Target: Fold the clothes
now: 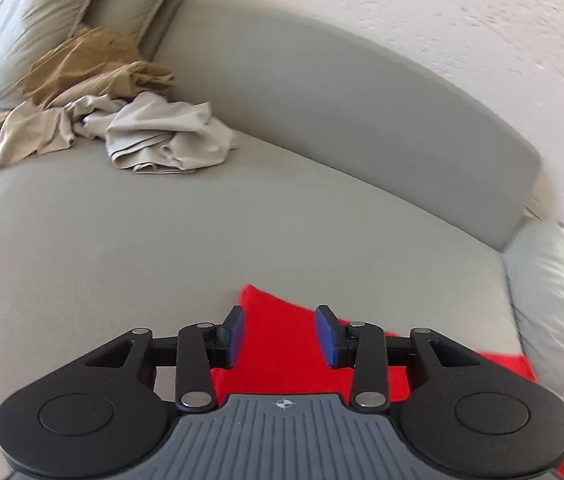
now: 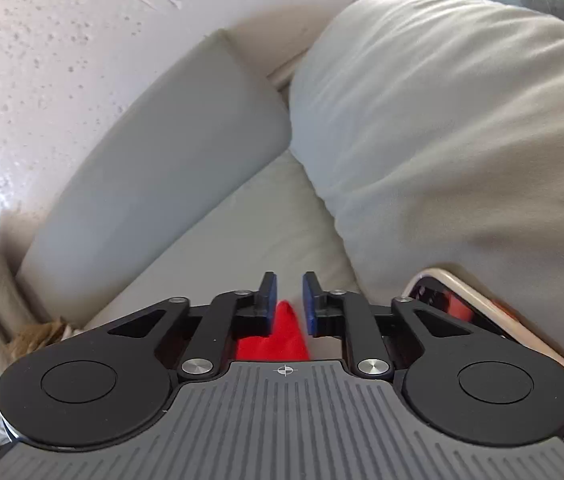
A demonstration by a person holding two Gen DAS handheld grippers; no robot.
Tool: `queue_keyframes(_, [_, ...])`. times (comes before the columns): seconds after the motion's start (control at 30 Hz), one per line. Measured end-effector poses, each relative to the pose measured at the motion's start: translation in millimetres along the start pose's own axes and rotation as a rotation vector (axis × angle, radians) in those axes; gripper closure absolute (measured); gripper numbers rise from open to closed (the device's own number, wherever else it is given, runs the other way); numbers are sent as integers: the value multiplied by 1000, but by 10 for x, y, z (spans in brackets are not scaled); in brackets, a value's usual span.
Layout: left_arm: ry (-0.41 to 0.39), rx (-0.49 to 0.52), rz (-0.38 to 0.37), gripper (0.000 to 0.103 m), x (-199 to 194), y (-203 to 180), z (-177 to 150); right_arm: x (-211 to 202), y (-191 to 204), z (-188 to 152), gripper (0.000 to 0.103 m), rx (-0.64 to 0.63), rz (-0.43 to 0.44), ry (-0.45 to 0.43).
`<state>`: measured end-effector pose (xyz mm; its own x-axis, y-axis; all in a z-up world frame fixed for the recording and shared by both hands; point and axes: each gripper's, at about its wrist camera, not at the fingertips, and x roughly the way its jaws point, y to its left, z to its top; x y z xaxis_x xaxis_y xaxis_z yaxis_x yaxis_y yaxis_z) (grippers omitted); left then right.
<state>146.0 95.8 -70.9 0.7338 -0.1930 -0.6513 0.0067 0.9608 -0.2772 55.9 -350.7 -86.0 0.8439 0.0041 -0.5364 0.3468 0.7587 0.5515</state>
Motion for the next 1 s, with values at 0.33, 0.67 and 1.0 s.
queue_keyframes(0.33, [82,414,-95,60,-319,-909,-1148,-649,751,-1067,61,-537,105,182])
queue_keyframes(0.67, [211,439,-47,59,-786,-805,-1386,-1332,390,-1349,54,-684,-65,386])
queue_keyframes(1.0, [55,283,-127,52,-576,-945,-1365,-1227,-585,-894,33,160,127,287])
